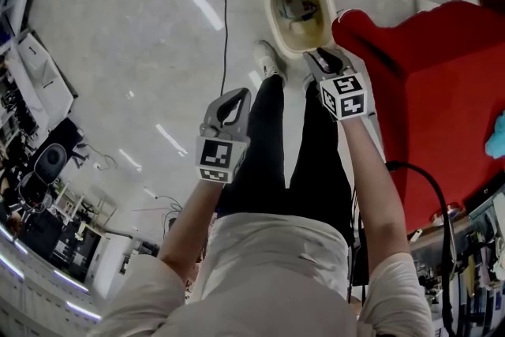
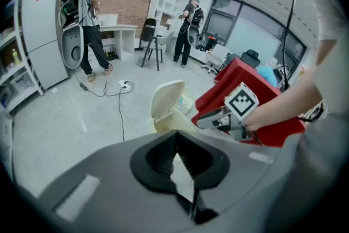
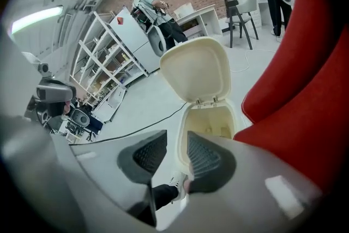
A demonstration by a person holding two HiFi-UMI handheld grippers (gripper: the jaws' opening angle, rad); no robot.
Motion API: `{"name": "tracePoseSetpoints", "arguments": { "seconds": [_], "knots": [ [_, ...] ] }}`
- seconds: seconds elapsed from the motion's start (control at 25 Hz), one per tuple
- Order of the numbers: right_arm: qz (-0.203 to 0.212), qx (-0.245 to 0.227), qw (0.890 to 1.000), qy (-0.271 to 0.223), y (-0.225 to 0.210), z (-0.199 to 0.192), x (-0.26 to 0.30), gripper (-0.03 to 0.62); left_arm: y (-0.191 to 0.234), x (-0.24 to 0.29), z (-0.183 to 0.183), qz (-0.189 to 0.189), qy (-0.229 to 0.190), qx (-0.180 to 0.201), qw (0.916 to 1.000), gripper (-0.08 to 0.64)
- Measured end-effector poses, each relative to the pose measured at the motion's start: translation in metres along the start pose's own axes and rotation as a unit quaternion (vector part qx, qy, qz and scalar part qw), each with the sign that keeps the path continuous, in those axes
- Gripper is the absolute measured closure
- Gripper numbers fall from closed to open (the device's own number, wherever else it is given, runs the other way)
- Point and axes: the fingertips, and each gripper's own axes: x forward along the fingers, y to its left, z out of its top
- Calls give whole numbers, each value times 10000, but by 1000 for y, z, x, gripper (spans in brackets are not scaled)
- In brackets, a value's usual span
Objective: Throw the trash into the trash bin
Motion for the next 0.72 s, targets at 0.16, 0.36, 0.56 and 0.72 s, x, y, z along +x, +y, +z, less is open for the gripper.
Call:
{"name": "tracePoseSetpoints", "arguments": {
  "seconds": [0.16, 0.36, 0.56, 0.72],
  "knots": [
    [-40, -92, 9999, -73, 12, 7, -23, 509, -9, -15, 13, -3, -125, 104, 9999, 555],
    [-81, -134, 9996, -239, 29, 25, -62, 547, -22, -37, 34, -40, -226, 146, 9996, 555],
    [-71, -203, 9991, -378, 44, 37, -101, 577, -38, -60, 51, -106, -306, 166, 9993, 555],
    [-95, -202, 9985, -499, 55, 40, -132, 589, -50, -76, 60, -112, -367, 199, 9991, 555]
  ]
}}
